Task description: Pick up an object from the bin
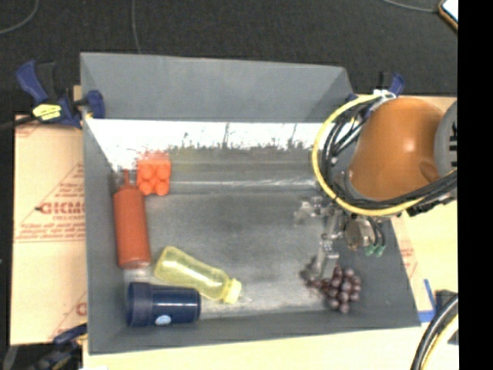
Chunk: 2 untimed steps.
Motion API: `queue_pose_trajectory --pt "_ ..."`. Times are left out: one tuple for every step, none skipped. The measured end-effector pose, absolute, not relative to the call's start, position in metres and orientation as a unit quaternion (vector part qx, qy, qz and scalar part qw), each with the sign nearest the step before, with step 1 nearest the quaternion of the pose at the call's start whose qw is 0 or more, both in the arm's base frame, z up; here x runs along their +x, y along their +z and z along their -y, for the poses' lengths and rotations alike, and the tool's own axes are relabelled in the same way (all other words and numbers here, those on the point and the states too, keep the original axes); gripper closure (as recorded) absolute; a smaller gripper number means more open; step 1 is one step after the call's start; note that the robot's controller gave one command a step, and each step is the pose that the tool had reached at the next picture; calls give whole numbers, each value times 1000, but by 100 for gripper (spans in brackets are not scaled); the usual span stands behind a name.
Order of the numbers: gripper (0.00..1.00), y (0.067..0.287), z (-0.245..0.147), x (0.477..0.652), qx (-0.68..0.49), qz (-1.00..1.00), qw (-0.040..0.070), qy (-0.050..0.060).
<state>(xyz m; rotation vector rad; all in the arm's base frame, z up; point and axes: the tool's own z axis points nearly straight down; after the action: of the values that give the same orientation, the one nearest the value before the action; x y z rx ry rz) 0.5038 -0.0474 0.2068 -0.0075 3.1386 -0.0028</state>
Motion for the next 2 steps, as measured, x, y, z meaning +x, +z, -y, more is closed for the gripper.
queue_pose_trajectory --pt "0 207 47 504 -2 -1000 2 -1" --pt "0 318 48 540 -12 -1000 5 -2"
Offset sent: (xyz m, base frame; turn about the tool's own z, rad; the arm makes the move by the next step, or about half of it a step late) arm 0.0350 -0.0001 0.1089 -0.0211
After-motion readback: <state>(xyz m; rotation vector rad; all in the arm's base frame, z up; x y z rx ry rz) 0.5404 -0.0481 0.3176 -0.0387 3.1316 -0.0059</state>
